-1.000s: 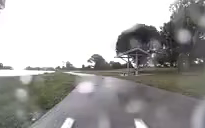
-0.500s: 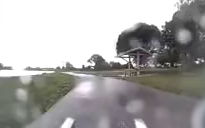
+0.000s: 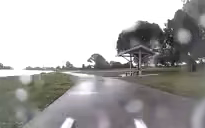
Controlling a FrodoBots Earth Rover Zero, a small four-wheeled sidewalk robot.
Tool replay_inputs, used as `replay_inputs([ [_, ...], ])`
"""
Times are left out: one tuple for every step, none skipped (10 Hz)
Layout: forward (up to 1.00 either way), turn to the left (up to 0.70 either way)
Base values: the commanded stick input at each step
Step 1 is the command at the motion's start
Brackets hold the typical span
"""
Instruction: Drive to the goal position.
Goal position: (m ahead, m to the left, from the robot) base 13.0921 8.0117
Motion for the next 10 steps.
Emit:
replay_inputs([
  [1.00,0.00],
  [1.00,0.00],
  [1.00,0.00],
  [1.00,0.00],
  [1.00,0.00],
  [1.00,0.00],
  [1.00,0.00],
  [1.00,0.00],
  [1.00,0.18],
  [1.00,0.39],
])
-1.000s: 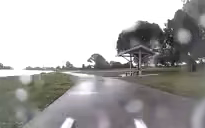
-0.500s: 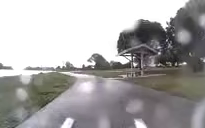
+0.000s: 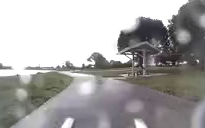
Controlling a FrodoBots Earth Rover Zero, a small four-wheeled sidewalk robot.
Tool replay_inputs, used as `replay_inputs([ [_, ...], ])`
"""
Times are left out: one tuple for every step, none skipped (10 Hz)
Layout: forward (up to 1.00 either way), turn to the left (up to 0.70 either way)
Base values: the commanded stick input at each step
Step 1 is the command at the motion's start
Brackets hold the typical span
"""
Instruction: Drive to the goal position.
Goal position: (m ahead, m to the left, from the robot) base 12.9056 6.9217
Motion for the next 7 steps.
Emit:
replay_inputs([
  [1.00,0.26],
  [1.00,0.12],
  [1.00,0.02],
  [1.00,0.00],
  [1.00,0.00],
  [1.00,0.00],
  [1.00,0.00],
])
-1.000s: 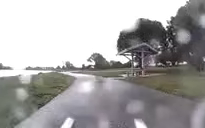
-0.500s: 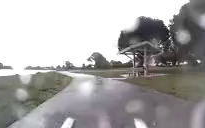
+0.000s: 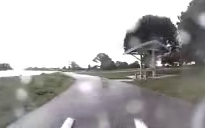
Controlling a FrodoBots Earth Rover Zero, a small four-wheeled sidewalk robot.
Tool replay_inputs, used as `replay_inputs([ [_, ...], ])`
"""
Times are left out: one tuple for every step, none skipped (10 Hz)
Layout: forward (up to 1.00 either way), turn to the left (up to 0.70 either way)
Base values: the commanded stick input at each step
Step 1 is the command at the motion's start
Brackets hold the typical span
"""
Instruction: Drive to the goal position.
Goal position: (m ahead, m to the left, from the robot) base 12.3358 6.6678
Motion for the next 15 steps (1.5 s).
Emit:
replay_inputs([
  [1.00,0.00],
  [1.00,0.00],
  [1.00,0.00],
  [1.00,0.00],
  [1.00,0.00],
  [1.00,0.00],
  [1.00,0.32],
  [1.00,0.26],
  [1.00,0.10],
  [1.00,0.00],
  [1.00,0.00],
  [1.00,0.00],
  [1.00,0.00],
  [1.00,0.00],
  [1.00,0.00],
])
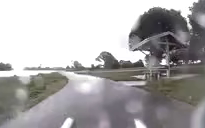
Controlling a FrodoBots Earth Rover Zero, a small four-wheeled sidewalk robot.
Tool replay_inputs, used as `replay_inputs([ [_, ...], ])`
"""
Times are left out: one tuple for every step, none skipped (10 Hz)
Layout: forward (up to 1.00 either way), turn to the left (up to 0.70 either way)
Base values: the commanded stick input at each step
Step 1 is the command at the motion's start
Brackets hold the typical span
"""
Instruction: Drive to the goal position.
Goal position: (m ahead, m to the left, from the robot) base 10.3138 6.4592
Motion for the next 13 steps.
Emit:
replay_inputs([
  [1.00,0.01],
  [1.00,0.22],
  [1.00,0.33],
  [1.00,0.20],
  [1.00,0.07],
  [1.00,0.00],
  [1.00,0.09],
  [1.00,0.26],
  [1.00,0.32],
  [1.00,0.36],
  [1.00,0.40],
  [1.00,0.40],
  [1.00,0.22],
])
